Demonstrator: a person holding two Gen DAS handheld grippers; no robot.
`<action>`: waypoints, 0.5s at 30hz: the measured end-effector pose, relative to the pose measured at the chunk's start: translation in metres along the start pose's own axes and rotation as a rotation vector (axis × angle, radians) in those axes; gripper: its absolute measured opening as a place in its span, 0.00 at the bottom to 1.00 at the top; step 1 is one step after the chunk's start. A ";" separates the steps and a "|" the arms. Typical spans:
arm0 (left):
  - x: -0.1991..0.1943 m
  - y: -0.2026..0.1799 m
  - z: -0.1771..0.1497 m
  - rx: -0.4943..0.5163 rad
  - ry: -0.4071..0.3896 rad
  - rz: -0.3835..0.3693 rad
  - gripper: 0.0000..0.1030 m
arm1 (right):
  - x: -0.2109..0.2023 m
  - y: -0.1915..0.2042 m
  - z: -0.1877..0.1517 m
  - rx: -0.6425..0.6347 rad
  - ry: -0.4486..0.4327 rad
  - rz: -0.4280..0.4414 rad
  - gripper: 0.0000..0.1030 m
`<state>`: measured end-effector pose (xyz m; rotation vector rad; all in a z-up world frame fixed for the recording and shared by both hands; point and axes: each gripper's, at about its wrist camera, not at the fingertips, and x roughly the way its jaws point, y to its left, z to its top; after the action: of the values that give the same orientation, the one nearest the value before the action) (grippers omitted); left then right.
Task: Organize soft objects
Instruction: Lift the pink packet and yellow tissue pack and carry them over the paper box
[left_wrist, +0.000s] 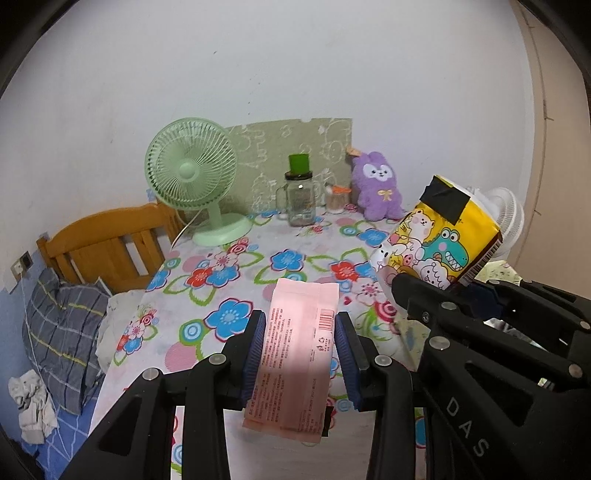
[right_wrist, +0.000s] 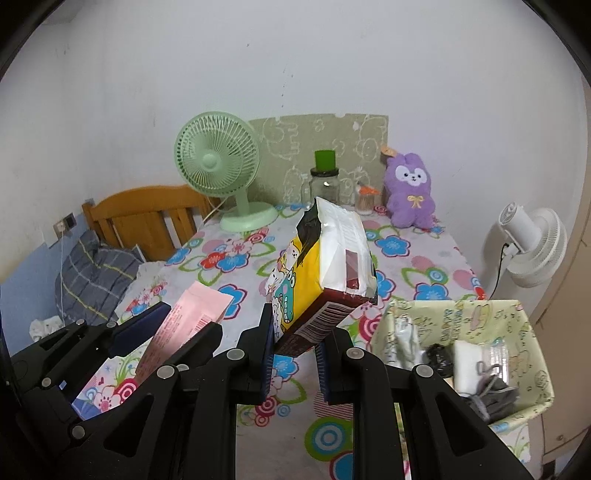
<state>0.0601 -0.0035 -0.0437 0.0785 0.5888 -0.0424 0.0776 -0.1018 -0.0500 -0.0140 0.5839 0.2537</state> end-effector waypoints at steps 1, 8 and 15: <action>-0.002 -0.003 0.001 0.004 -0.004 -0.002 0.37 | -0.003 -0.002 0.000 0.002 -0.004 -0.002 0.22; -0.012 -0.022 0.005 0.024 -0.034 -0.028 0.37 | -0.022 -0.016 0.000 0.013 -0.035 -0.030 0.22; -0.016 -0.044 0.012 0.043 -0.052 -0.063 0.37 | -0.035 -0.037 0.001 0.032 -0.052 -0.068 0.22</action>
<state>0.0508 -0.0476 -0.0278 0.1005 0.5387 -0.1186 0.0586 -0.1453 -0.0321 0.0041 0.5343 0.1785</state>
